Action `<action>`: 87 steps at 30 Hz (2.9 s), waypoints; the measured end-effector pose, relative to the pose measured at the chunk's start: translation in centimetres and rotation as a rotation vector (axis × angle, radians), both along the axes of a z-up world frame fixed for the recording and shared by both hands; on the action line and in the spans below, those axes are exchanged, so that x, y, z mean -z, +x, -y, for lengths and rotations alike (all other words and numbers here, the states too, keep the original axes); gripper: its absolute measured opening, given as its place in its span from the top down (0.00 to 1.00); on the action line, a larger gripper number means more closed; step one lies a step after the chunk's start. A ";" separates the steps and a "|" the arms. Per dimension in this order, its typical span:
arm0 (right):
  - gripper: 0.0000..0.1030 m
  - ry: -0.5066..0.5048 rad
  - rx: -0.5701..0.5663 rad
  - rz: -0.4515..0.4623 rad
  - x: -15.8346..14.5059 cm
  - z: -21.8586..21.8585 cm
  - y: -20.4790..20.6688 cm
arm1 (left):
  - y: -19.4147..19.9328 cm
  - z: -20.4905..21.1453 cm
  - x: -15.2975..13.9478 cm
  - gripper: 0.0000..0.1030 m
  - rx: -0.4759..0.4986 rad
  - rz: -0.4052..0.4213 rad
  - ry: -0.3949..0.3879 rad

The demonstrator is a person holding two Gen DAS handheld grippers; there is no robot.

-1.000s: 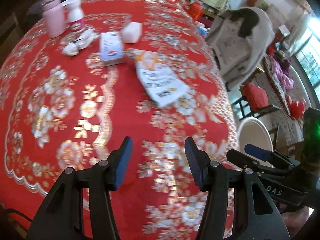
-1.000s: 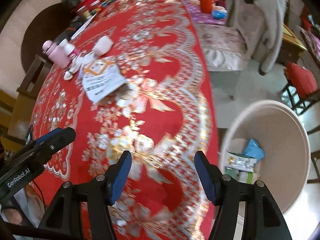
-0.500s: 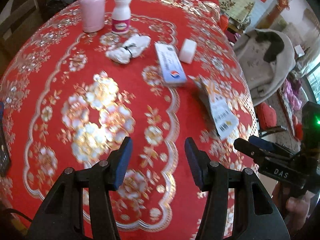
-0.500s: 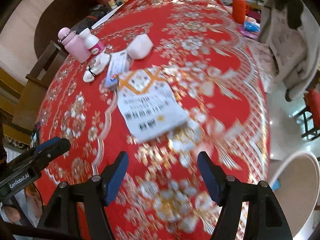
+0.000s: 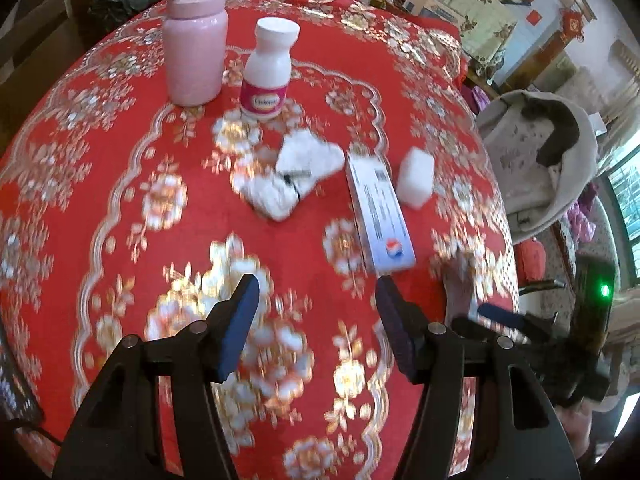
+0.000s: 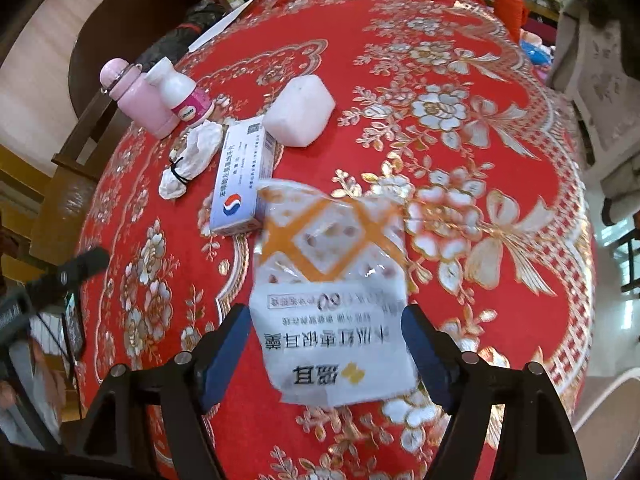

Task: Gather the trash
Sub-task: 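Grasp the white tissue with left tool while right tool grasps the orange-white snack bag, then carry the tissue and snack bag over the white bucket with both tools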

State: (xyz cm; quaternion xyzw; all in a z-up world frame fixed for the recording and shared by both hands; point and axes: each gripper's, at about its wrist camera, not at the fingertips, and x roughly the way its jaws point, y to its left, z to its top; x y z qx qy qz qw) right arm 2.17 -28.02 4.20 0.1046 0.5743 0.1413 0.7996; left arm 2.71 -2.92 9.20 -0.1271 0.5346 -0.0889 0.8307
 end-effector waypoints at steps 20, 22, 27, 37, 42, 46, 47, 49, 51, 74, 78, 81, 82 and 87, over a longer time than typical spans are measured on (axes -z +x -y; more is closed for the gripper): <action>0.23 -0.054 0.093 0.022 1.4 -0.9 1.7 | 10.0 0.7 6.0 0.52 0.049 -0.045 0.150; 0.30 -0.031 0.095 0.030 1.3 -0.8 1.6 | 9.8 0.7 6.0 0.67 0.052 -0.046 0.152; 0.39 -0.056 0.063 0.068 -0.3 -0.9 0.9 | 8.3 -0.3 5.5 0.73 0.027 -0.071 0.071; 0.39 -0.070 0.028 0.095 -2.2 -1.2 -1.8 | 2.1 1.3 2.7 0.73 0.034 -0.037 0.045; 0.39 -0.087 0.025 0.096 -2.6 -1.0 -3.9 | -0.6 3.5 1.5 0.73 0.078 -0.003 0.071; 0.39 -0.093 0.036 0.085 -2.5 -0.4 -5.7 | -2.7 5.2 0.8 0.73 0.111 0.018 0.081; 0.39 -0.093 0.039 0.082 -2.5 -0.2 -6.3 | -3.0 5.5 0.7 0.73 0.117 0.020 0.082; 0.39 -0.096 0.044 0.079 -2.4 0.0 -7.2 | -3.9 6.3 0.5 0.73 0.134 0.025 0.083; 0.39 -0.099 0.049 0.076 -2.3 0.4 -8.0 | -4.7 7.1 0.2 0.73 0.147 0.030 0.082; 0.38 -0.111 0.166 0.079 -3.5 9.2 -16.0 | -11.6 17.5 -1.6 0.73 0.286 0.063 0.063; 0.38 -0.123 0.213 0.075 -3.7 11.8 -17.5 | -12.6 20.2 -1.7 0.73 0.336 0.067 0.057; 0.38 -0.130 0.257 0.066 -3.6 14.0 -18.9 | -13.2 22.5 -1.6 0.73 0.380 0.068 0.054; 0.38 -0.132 0.267 0.063 -3.6 14.5 -19.3 | -13.4 23.3 -1.6 0.73 0.394 0.068 0.052; 0.38 -0.142 0.342 0.042 -3.1 18.2 -21.7 | -14.6 27.1 -1.4 0.73 0.466 0.066 0.048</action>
